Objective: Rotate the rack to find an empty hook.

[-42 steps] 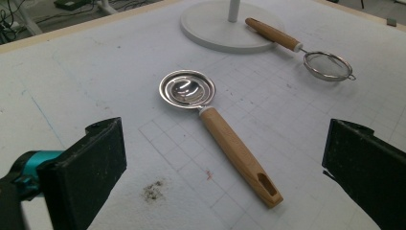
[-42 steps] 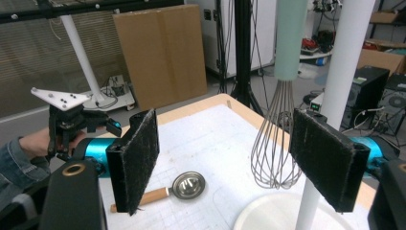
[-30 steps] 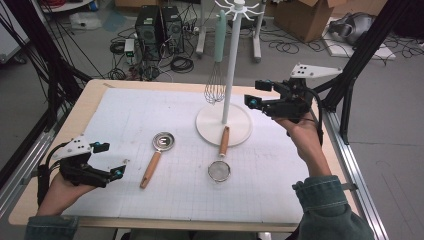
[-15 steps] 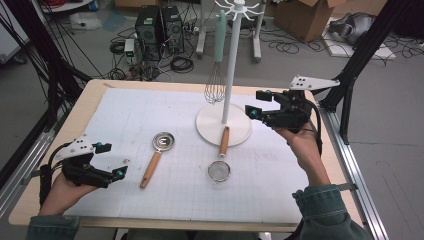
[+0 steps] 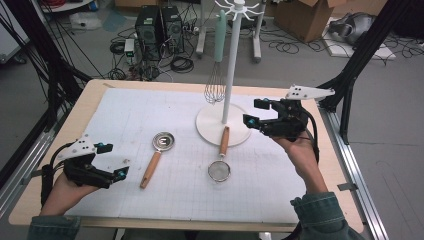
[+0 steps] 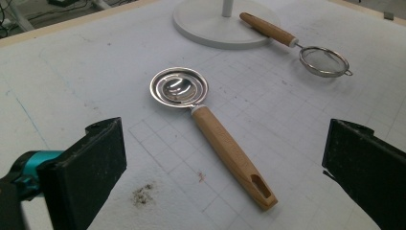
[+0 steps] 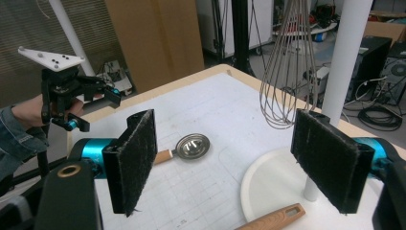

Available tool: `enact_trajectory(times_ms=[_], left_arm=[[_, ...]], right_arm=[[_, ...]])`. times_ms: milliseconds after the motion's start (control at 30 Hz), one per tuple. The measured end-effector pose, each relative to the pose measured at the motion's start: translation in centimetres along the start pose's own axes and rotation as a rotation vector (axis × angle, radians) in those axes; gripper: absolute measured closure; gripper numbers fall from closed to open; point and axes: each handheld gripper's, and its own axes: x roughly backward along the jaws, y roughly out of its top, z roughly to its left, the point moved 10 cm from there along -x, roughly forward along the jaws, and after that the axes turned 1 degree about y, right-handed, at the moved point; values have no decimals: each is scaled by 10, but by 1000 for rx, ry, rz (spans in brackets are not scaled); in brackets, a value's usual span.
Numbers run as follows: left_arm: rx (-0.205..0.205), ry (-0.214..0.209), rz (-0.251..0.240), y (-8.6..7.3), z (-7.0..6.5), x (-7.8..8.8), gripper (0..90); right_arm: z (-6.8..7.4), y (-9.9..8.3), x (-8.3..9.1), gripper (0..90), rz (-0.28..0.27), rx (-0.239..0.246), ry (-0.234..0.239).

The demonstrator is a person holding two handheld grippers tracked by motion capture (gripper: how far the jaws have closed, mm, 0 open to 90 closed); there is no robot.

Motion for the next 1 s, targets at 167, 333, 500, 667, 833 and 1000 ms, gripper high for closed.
enact_trajectory(times_ms=[167,333,500,667,833,1000], left_arm=[[1,1,2,0,0,0,17],[-3,1,4,0,0,-1,18],[0,-1,4,-1,0,-1,18],[-1,1,6,-1,0,-2,17],[-2,0,5,-1,-1,-2,17],[-5,-3,12,-2,-1,-3,18]], right_arm=[[1,-4,-1,230,3,-1,0],[4,-9,-4,225,12,0,-3],[5,-16,-8,225,21,-1,-5],[5,-25,-11,225,29,-13,-5],[6,-33,-14,225,41,-18,-5],[6,-41,-18,225,54,-17,-8]])
